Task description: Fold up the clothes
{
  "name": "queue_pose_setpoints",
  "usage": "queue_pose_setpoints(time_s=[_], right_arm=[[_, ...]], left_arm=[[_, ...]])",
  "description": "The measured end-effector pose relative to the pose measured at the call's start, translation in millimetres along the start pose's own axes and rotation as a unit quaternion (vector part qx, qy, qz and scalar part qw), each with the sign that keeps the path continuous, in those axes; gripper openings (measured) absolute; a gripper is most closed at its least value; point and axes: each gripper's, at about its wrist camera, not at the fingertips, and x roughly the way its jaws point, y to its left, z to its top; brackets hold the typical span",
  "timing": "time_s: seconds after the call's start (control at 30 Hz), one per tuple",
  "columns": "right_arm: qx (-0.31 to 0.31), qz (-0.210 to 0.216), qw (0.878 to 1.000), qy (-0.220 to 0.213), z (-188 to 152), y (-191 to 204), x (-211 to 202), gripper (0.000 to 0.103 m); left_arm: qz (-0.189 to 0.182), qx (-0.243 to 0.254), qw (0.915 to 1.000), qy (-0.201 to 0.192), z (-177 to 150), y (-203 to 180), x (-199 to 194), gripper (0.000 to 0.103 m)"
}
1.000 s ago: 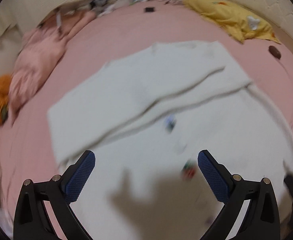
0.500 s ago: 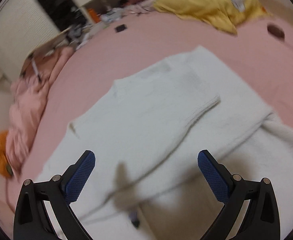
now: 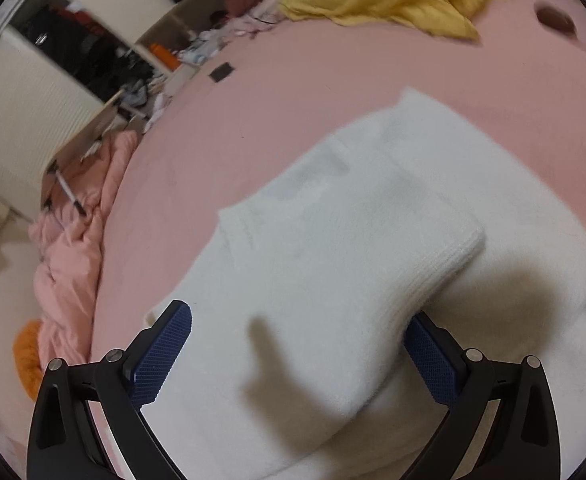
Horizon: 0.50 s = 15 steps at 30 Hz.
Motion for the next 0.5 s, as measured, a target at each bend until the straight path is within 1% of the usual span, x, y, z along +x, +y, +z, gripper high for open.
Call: queue_pose_setpoints(time_s=[0.03, 0.07, 0.13, 0.2, 0.3, 0.4, 0.47, 0.5], right_arm=[[0.003, 0.001, 1.000, 0.001, 0, -1, 1, 0.074], [0.004, 0.003, 1.000, 0.004, 0, -1, 1, 0.074], [0.005, 0.007, 1.000, 0.010, -1, -2, 3, 0.074], [0.001, 0.008, 1.000, 0.012, -2, 0, 4, 0.074], [-0.009, 0.005, 1.000, 0.013, -2, 2, 6, 0.074], [-0.018, -0.002, 1.000, 0.017, -5, 3, 9, 0.074], [-0.017, -0.006, 1.000, 0.022, -6, 3, 12, 0.074], [-0.018, -0.009, 0.999, 0.025, -7, 2, 14, 0.074]], left_arm=[[0.000, 0.000, 1.0000, 0.000, 2, 1, 1, 0.093], [-0.004, -0.005, 1.0000, 0.002, 4, 4, 2, 0.058], [-0.055, -0.048, 0.9972, 0.018, 4, 16, 6, 0.008], [-0.101, -0.078, 0.9914, 0.030, 2, 24, 9, 0.009], [-0.090, -0.047, 0.9943, 0.034, -1, 13, 8, 0.009], [-0.121, -0.079, 0.9894, 0.011, 0, 25, -6, 0.009], [-0.141, -0.111, 0.9838, -0.003, -1, 42, -15, 0.009], [-0.143, -0.124, 0.9820, -0.010, -1, 52, -19, 0.009]])
